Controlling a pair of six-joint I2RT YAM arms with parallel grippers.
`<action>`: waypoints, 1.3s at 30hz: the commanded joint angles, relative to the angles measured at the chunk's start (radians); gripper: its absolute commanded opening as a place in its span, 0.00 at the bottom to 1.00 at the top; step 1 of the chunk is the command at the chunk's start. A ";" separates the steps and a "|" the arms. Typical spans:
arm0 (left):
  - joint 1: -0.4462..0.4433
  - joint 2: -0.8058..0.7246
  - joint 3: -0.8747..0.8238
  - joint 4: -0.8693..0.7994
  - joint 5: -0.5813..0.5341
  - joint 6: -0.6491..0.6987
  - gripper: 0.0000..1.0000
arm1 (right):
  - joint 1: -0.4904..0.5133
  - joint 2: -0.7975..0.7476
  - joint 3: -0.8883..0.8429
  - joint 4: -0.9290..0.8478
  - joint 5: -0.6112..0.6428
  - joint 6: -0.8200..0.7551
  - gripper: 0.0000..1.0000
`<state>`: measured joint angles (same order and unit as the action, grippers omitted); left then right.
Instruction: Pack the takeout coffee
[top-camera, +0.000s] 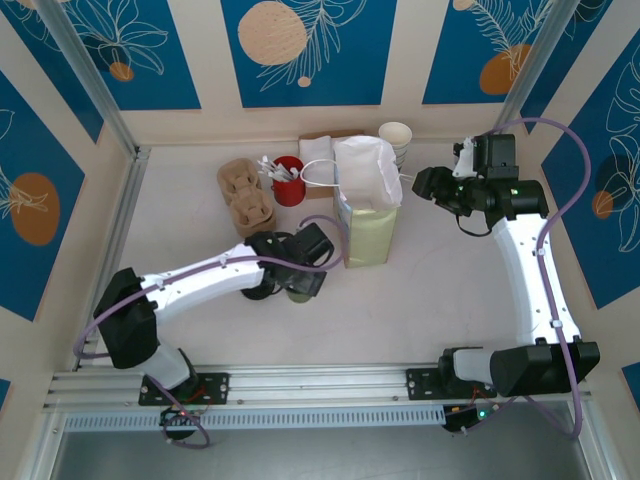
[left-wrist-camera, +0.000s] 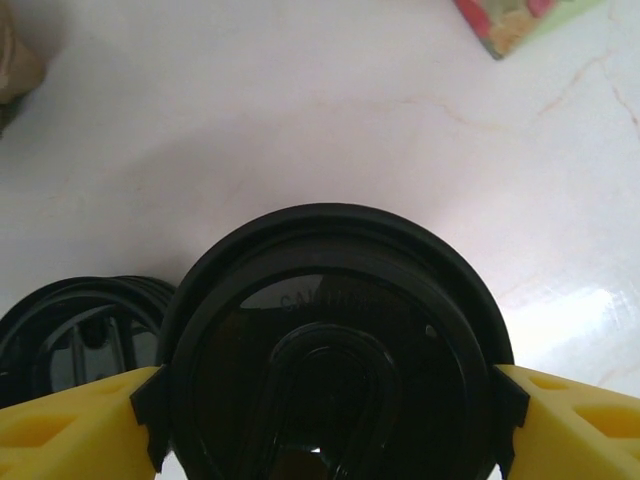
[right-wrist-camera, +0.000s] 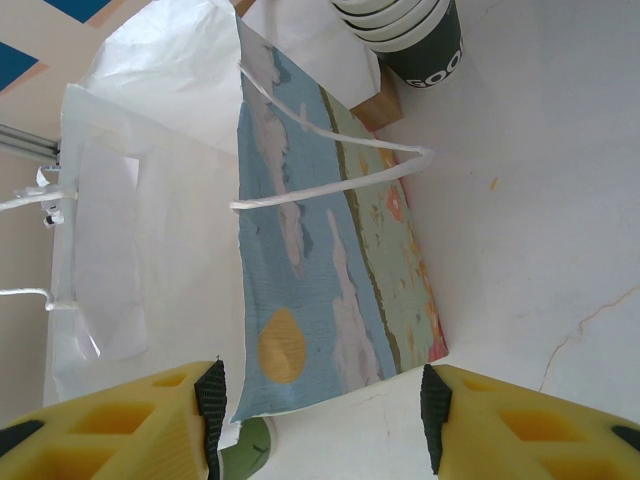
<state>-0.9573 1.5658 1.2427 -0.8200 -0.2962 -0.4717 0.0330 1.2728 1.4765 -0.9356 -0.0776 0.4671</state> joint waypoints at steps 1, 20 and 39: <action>0.044 -0.011 -0.046 -0.030 -0.015 0.020 0.81 | -0.005 -0.022 -0.003 -0.003 -0.022 -0.010 0.56; 0.084 -0.030 0.030 -0.042 0.016 0.039 0.93 | -0.012 -0.027 0.007 -0.007 -0.025 -0.015 0.57; 0.432 -0.218 0.088 0.101 0.032 0.021 0.95 | -0.028 -0.064 0.040 0.022 -0.055 -0.010 0.56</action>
<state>-0.6022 1.3792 1.3483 -0.8062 -0.2893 -0.4374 0.0135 1.2541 1.4811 -0.9325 -0.1055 0.4671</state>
